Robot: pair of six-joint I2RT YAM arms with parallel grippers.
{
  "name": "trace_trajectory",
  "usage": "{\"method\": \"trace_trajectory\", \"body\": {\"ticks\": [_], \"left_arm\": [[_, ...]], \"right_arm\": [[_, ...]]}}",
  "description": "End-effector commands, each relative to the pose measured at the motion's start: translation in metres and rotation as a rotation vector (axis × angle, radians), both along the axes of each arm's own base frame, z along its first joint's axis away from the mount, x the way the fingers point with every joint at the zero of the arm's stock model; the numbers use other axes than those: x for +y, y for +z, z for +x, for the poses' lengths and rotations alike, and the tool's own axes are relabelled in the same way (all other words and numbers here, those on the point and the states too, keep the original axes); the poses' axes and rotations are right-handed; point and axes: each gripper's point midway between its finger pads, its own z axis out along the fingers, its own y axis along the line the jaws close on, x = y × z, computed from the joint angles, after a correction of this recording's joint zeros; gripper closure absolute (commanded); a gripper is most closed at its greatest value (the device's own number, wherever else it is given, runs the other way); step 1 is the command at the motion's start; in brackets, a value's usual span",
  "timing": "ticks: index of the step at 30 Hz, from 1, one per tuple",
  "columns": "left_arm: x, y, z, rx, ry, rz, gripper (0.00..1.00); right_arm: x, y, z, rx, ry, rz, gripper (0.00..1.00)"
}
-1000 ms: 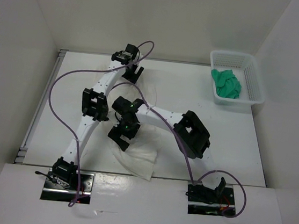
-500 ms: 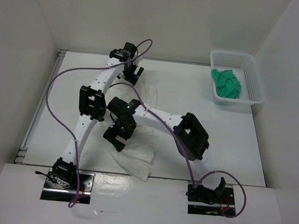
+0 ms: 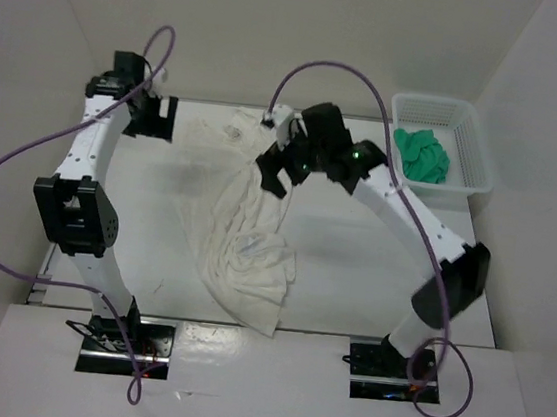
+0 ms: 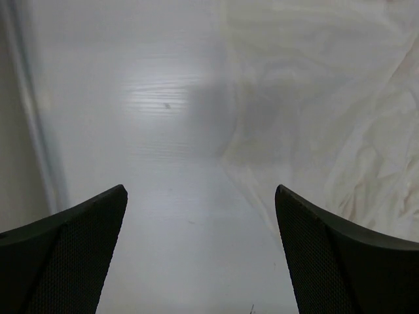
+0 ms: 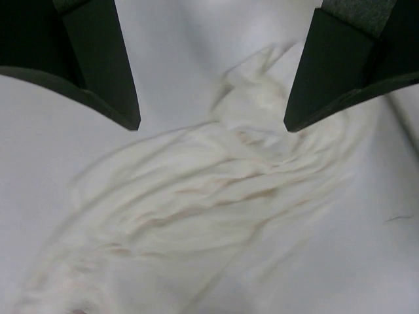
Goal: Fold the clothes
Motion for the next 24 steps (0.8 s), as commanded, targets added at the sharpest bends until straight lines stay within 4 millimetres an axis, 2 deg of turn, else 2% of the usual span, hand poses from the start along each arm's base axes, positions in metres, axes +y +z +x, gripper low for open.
{"method": "trace_trajectory", "body": {"ticks": [1, 3, 4, 5, 6, 7, 8, 9, 10, 11, 12, 16, 20, 22, 24], "left_arm": [[-0.062, -0.121, -0.027, 0.271, -0.150, -0.052, 0.01], [-0.071, -0.138, -0.034, 0.294, -0.165, -0.100, 0.01], [-0.076, -0.153, -0.041, 0.327, -0.177, -0.109, 0.01], [-0.076, -0.155, -0.039, 0.317, -0.178, -0.108, 0.01], [-0.078, -0.157, -0.039, 0.315, -0.185, -0.120, 0.01], [-0.078, -0.159, -0.038, 0.312, -0.185, -0.120, 0.01], [-0.082, -0.162, -0.039, 0.314, -0.194, -0.119, 0.01], [-0.083, -0.162, -0.039, 0.313, -0.209, -0.121, 0.01], [-0.083, -0.165, -0.041, 0.316, -0.209, -0.121, 0.01], [-0.083, -0.164, -0.037, 0.300, -0.210, -0.120, 0.01], [-0.083, -0.173, -0.041, 0.325, -0.208, -0.122, 0.01], [-0.087, -0.186, -0.043, 0.351, -0.216, -0.122, 0.01], [-0.091, -0.190, -0.042, 0.354, -0.225, -0.121, 0.01], [-0.091, -0.193, -0.045, 0.363, -0.224, -0.122, 0.01], [-0.091, -0.195, -0.045, 0.363, -0.224, -0.122, 0.01]], "right_arm": [[-0.031, -0.089, 0.094, 0.236, -0.170, -0.061, 0.01], [-0.042, -0.120, 0.118, 0.334, -0.212, -0.110, 0.01], [-0.038, -0.145, 0.133, 0.403, -0.217, -0.144, 0.01], [-0.036, -0.156, 0.139, 0.453, -0.222, -0.140, 0.01], [-0.035, -0.165, 0.146, 0.489, -0.230, -0.138, 0.01], [-0.027, -0.147, 0.169, 0.444, -0.236, -0.091, 0.01], [-0.034, -0.155, 0.169, 0.493, -0.251, -0.119, 0.01], [-0.032, -0.200, 0.169, 0.578, -0.250, -0.162, 0.01], [-0.023, -0.172, 0.186, 0.504, -0.238, -0.106, 0.01], [-0.017, -0.176, 0.189, 0.481, -0.236, -0.109, 0.01], [-0.019, -0.182, 0.194, 0.471, -0.263, -0.120, 0.01], [-0.006, -0.197, 0.183, 0.482, -0.233, -0.154, 0.01], [-0.011, -0.207, 0.186, 0.460, -0.266, -0.204, 0.01], [-0.020, -0.218, 0.189, 0.450, -0.301, -0.251, 0.01], [-0.022, -0.224, 0.186, 0.451, -0.312, -0.287, 0.01]]}}
